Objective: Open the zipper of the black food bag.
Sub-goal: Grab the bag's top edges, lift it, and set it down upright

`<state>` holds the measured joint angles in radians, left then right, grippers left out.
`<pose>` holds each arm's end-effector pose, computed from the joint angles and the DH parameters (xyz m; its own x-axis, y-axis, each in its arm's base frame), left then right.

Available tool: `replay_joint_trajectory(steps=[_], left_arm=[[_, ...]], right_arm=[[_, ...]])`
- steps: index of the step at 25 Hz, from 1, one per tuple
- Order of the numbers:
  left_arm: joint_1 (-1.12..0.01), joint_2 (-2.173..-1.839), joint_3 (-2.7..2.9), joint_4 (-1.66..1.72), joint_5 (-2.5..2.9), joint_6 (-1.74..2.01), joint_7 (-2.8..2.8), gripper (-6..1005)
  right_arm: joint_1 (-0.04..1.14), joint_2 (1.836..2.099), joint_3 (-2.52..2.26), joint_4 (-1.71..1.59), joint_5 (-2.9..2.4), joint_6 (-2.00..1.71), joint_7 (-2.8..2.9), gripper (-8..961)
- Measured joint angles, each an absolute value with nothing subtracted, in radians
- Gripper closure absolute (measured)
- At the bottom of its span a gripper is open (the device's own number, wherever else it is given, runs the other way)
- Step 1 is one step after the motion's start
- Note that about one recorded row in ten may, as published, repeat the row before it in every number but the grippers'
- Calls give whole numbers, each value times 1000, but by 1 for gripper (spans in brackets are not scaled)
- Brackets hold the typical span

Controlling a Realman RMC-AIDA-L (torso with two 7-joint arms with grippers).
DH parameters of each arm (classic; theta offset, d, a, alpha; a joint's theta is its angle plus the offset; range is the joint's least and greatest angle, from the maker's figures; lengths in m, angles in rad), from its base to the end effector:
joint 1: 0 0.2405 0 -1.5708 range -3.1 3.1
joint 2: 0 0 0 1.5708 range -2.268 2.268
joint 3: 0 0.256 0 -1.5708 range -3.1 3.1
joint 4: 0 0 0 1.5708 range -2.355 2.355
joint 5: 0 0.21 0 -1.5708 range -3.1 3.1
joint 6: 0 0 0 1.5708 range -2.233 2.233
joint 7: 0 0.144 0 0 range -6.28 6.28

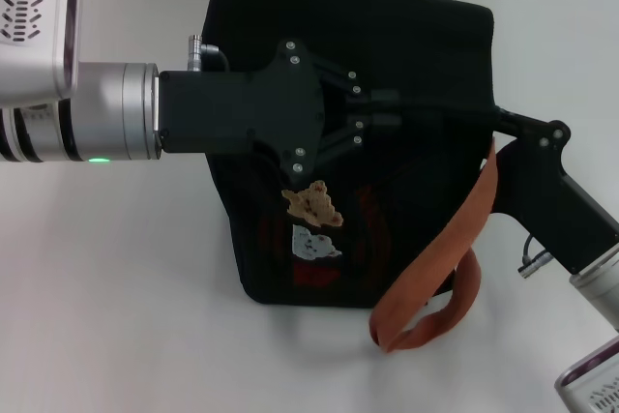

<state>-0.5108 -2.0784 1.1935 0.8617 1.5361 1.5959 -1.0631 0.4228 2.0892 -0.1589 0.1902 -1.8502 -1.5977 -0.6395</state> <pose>-0.1644 0.3233 -0.0128 0.7814 -0.2432 0.5746 -0.1431 -0.9662 -0.2144 0.2615 0.2539 -0.0688 0.7753 0.6199 -0.1209 0.1126 -0.3240 -0.9393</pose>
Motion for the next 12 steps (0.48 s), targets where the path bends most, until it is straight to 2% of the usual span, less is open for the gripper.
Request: replay_joint_trajectory(steps=[12], left_arm=[[-511,-2079,1193,860,1534,1596,-1059,897]], right_arm=[[432,2091,-160,190,-1855,-1582,-638,881]])
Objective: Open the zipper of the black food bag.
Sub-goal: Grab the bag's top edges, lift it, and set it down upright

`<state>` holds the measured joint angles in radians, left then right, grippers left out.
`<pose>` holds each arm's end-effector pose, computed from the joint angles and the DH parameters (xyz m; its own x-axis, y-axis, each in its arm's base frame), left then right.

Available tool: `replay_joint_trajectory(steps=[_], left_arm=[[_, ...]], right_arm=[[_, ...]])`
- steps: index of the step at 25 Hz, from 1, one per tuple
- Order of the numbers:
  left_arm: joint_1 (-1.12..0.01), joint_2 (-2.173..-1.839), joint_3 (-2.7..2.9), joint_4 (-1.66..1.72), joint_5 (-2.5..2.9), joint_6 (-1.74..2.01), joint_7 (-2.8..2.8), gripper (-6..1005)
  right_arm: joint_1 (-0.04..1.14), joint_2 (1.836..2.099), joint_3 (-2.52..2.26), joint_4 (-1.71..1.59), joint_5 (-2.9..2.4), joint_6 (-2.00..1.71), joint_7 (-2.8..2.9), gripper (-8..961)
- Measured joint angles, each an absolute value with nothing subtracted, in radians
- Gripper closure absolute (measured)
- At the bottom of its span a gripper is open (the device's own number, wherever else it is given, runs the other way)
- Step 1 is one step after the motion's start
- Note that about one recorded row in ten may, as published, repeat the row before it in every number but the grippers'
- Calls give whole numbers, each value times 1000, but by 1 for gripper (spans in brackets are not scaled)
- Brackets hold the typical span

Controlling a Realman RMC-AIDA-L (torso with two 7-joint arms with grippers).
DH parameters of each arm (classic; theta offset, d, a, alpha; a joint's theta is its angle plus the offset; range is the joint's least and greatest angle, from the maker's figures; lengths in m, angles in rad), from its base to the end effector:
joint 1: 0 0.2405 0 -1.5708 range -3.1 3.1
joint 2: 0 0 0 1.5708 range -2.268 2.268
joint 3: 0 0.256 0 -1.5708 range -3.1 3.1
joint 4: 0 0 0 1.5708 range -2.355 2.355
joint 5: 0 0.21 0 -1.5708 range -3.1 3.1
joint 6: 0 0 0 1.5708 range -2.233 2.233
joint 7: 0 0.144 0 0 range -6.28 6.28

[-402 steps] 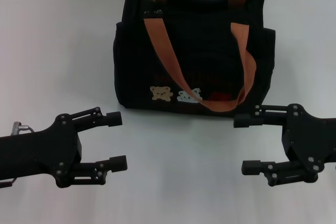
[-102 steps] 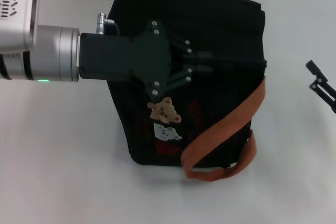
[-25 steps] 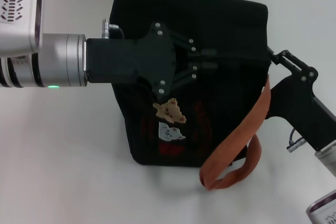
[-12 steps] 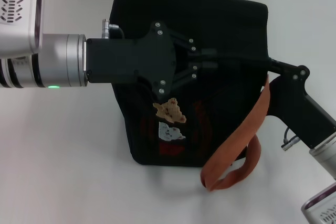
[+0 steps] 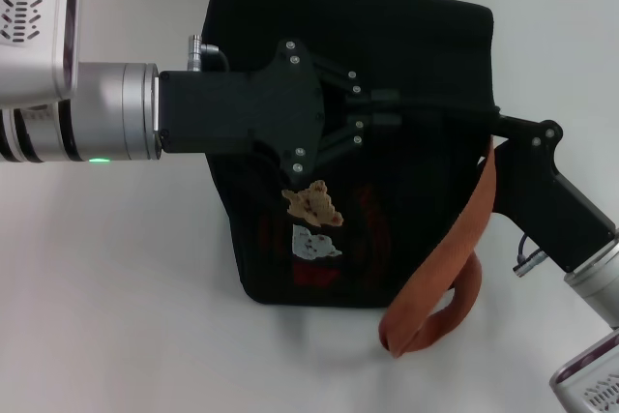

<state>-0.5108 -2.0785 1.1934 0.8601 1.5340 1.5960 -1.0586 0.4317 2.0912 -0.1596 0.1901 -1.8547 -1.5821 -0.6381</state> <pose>-0.1644 0.3233 -0.0128 0.7798 -0.2462 0.5756 -0.1447 -0.9654 -0.2169 0.2600 0.2562 -0.0715 0.7757 0.6194 -0.1210 0.1211 -0.3343 -0.9347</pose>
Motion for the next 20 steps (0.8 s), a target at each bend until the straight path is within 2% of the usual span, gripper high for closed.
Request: replay_joint_trajectory(steps=[7,20], left_arm=[[-511,-2078,1193,859,1533,1597,-1052,897],[-511,-2078,1194,846,1520,1598,-1051,898]], right_arm=[[433,2091,-159,190,-1855,-1577,-638,949],[433,2091,-166,190,-1855,-1574,-638,945]])
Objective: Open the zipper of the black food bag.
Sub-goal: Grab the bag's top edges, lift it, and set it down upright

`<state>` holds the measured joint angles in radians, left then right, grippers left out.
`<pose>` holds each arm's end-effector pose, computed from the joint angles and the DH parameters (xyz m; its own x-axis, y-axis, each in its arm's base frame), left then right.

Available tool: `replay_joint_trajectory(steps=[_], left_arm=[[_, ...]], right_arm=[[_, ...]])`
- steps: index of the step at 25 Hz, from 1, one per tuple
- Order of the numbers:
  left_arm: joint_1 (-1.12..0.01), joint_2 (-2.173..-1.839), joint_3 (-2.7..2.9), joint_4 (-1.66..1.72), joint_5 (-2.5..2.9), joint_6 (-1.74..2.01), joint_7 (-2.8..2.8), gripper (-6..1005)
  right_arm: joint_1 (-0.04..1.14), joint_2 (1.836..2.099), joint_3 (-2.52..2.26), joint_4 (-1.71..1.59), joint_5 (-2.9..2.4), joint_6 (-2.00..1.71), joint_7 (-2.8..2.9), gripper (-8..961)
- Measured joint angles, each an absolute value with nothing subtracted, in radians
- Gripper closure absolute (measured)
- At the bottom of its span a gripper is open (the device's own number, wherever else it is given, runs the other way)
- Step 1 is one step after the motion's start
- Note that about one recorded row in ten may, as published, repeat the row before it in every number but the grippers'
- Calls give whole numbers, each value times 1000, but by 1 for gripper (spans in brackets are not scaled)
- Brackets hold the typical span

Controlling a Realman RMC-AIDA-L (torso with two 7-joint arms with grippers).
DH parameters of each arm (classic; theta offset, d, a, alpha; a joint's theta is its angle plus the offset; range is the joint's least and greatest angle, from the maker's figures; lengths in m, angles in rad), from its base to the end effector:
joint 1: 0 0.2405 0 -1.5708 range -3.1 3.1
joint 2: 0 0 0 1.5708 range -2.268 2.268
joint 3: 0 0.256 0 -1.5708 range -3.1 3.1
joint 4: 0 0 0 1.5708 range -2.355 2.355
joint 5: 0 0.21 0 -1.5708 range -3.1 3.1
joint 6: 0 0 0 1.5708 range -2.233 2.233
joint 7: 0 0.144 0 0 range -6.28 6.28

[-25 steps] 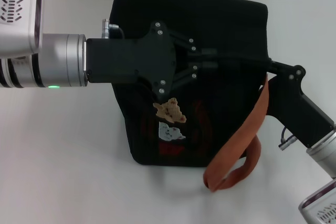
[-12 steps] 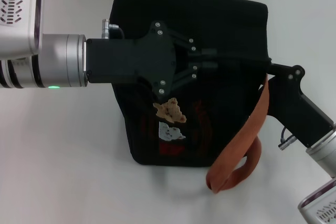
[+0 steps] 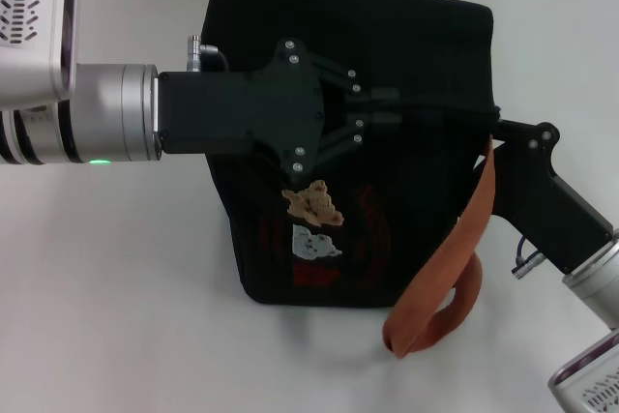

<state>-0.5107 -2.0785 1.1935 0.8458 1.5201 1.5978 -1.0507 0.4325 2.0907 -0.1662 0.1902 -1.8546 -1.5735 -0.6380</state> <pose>-0.1652 0.3228 -0.0133 0.7727 -0.2414 0.5871 -0.1363 -0.9664 -0.2181 0.2607 0.2561 -0.0728 0.7778 0.6170 -0.1197 0.1281 -0.3421 -0.9309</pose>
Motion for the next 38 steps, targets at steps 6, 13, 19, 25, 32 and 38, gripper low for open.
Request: replay_joint_trajectory(steps=[6,13,19,25,32,38], left_arm=[[-510,-2079,1193,845,1519,1599,-1048,898],[-507,-2078,1194,843,1508,1602,-1046,898],[-498,-2076,1192,834,1472,1603,-1025,899],[-498,-2075,1183,818,1456,1604,-1010,899],[-490,-2072,1172,818,1431,1609,-1000,899],[-466,-2071,1160,817,1388,1610,-976,899]], right_arm=[[431,2091,-167,190,-1855,-1574,-638,938],[431,2091,-167,190,-1855,-1574,-638,930],[432,2090,-167,190,-1855,-1573,-638,923],[433,2089,-167,188,-1854,-1557,-631,915],[433,2089,-165,187,-1854,-1545,-628,907],[431,2088,-166,186,-1854,-1532,-621,900]])
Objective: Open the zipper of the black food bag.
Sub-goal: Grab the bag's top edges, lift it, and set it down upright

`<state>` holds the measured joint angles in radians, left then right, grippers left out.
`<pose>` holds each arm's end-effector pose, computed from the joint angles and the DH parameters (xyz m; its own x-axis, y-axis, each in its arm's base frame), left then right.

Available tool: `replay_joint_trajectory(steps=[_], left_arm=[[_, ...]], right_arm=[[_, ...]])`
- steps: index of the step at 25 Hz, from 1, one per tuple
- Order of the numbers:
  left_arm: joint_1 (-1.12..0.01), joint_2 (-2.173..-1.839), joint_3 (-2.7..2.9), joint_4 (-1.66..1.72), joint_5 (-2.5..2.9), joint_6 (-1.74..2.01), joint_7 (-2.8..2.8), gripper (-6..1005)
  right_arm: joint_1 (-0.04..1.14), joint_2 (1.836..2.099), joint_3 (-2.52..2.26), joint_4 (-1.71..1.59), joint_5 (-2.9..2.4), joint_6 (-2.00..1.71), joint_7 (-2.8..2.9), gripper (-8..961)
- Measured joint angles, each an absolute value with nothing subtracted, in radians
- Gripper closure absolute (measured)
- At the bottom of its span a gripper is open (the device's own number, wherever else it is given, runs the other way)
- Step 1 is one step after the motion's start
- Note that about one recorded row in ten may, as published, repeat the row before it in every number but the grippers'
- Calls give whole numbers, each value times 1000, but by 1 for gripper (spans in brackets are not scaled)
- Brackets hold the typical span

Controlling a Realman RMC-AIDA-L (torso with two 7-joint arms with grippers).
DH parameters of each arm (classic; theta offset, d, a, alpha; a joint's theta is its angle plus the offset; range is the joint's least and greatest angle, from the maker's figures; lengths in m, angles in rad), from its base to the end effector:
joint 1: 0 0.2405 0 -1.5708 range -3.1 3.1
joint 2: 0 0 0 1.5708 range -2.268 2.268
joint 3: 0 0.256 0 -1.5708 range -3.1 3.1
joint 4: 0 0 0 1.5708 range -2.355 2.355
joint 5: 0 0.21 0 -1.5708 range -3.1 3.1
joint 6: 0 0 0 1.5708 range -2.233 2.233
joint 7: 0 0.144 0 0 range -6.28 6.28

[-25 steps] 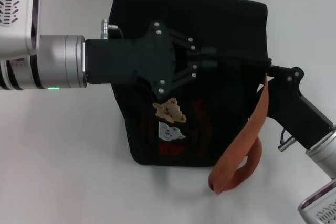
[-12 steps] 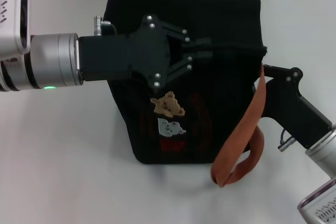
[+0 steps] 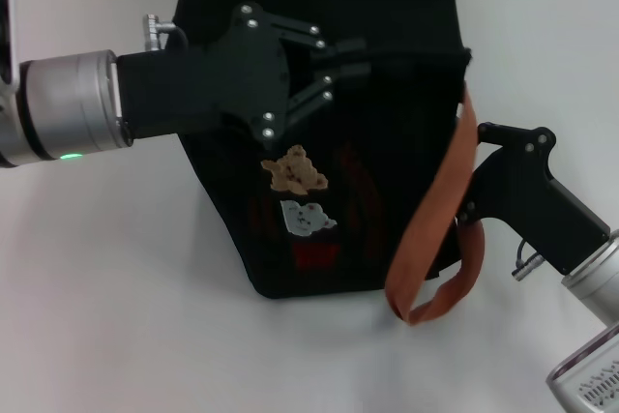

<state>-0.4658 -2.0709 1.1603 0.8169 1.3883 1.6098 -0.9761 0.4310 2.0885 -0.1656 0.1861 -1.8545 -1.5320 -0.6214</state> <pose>-0.1743 0.3221 0.0044 0.7008 -0.2785 0.6567 -0.0712 -0.9434 -0.3240 0.2666 0.2581 -0.0753 0.8015 0.5865 -0.1168 0.1341 -0.3665 -0.9207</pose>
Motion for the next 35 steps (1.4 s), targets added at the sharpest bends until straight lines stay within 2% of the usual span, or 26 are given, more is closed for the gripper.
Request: replay_joint_trajectory(steps=[35], left_arm=[[-412,-2065,914,714,1374,1727,-909,902]], right_arm=[[394,2087,-169,152,-1855,-1430,-575,858]])
